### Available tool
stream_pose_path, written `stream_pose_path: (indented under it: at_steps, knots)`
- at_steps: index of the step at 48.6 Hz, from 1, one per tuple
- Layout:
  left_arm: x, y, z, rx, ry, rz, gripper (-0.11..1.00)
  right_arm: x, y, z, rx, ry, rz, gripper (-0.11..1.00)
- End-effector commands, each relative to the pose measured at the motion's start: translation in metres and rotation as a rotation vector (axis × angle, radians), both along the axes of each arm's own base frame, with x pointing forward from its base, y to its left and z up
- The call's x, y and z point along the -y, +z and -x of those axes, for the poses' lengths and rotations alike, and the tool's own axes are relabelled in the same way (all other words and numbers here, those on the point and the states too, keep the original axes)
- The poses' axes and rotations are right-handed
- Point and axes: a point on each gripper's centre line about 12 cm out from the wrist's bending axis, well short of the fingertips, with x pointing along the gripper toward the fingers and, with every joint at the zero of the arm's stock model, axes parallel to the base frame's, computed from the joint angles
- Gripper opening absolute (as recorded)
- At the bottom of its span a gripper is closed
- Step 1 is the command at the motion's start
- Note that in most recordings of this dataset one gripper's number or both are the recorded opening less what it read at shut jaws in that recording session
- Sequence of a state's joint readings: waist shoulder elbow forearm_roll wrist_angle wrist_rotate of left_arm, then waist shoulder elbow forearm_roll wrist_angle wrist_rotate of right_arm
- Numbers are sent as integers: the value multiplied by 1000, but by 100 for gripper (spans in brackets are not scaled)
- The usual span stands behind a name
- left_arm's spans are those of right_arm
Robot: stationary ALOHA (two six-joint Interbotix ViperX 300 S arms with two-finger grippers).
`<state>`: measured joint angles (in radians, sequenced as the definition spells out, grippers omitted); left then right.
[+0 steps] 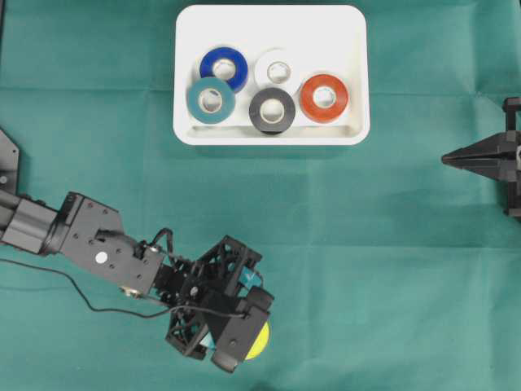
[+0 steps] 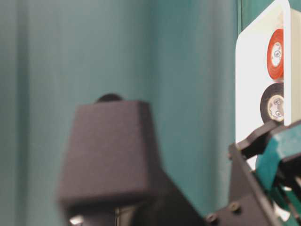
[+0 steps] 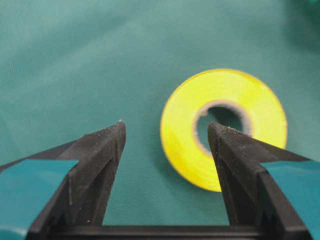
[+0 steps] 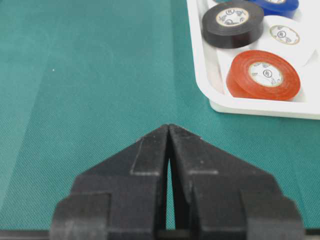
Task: Put the tape into the white case with the left arm.
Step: 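Reach the left gripper down over the yellow tape roll, then close the left gripper on the yellow tape roll and lift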
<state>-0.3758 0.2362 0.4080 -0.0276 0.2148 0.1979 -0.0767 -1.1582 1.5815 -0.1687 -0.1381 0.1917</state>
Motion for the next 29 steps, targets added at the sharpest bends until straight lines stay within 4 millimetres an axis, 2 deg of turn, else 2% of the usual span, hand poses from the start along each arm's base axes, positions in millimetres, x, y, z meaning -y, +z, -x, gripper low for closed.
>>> stream_pose_path:
  at_steps: [1,20,29]
  knots:
    - [1,11,-8,34,0,10,67,0,4,-2,11,0,0,-9]
    - [3,-12,-11,-2,0,-4,67,0,4,-2,11,0,0,-9]
    - [-4,-25,-15,-20,16,-13,67,0,3,-2,9,0,0,-9]
